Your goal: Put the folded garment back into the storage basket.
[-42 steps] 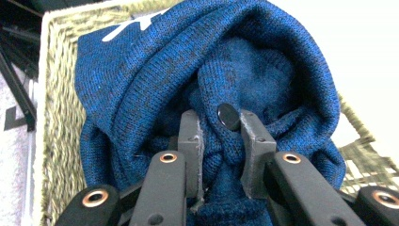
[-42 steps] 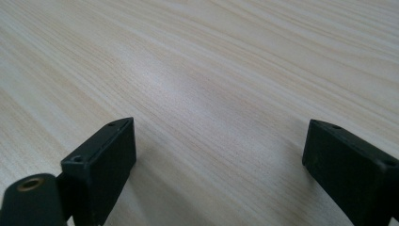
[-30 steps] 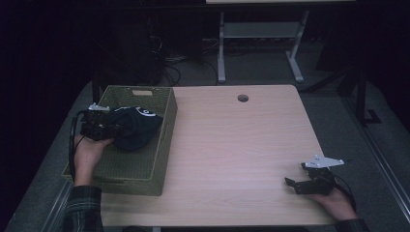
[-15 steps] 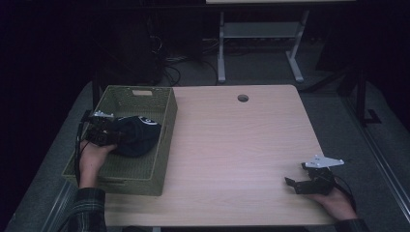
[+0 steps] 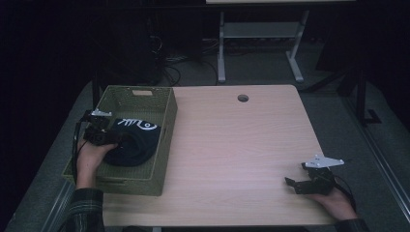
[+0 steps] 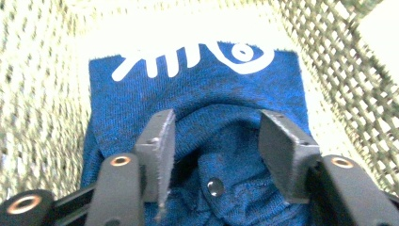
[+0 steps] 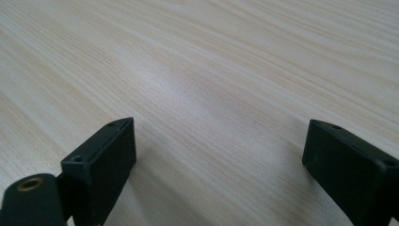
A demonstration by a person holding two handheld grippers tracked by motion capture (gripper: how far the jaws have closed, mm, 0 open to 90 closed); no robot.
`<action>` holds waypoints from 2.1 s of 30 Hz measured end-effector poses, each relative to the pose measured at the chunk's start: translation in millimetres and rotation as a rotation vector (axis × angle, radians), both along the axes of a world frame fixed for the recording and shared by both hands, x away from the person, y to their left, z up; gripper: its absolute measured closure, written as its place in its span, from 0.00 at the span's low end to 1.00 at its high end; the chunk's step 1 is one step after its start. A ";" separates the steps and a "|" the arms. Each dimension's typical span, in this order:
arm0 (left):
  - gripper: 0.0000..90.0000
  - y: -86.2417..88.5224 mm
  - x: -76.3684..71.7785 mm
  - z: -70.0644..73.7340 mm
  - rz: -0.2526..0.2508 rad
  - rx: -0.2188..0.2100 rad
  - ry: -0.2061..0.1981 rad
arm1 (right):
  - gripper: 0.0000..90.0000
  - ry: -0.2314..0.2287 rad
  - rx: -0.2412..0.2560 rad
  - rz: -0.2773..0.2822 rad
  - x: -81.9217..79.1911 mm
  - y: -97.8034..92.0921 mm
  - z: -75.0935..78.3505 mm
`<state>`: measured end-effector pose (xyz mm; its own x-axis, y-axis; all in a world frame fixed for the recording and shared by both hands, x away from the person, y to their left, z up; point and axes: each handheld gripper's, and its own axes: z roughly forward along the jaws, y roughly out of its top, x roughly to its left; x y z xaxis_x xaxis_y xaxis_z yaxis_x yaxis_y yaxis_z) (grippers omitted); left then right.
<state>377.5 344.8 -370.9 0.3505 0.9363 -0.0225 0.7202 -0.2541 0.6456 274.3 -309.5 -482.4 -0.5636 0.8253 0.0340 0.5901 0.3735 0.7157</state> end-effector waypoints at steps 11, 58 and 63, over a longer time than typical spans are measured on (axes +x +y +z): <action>0.27 -22.2 0.6 20.3 -0.079 -0.065 -0.035 | 0.11 -0.002 -0.002 0.001 1.4 -0.7 -0.1; 0.15 -185.7 -15.5 36.8 -0.397 -0.145 -0.125 | 0.11 -0.002 -0.002 -0.002 0.9 -1.1 -0.1; 0.16 -199.2 -19.1 24.8 -0.403 -0.147 -0.125 | 0.11 -0.001 -0.002 -0.003 0.9 -1.0 0.0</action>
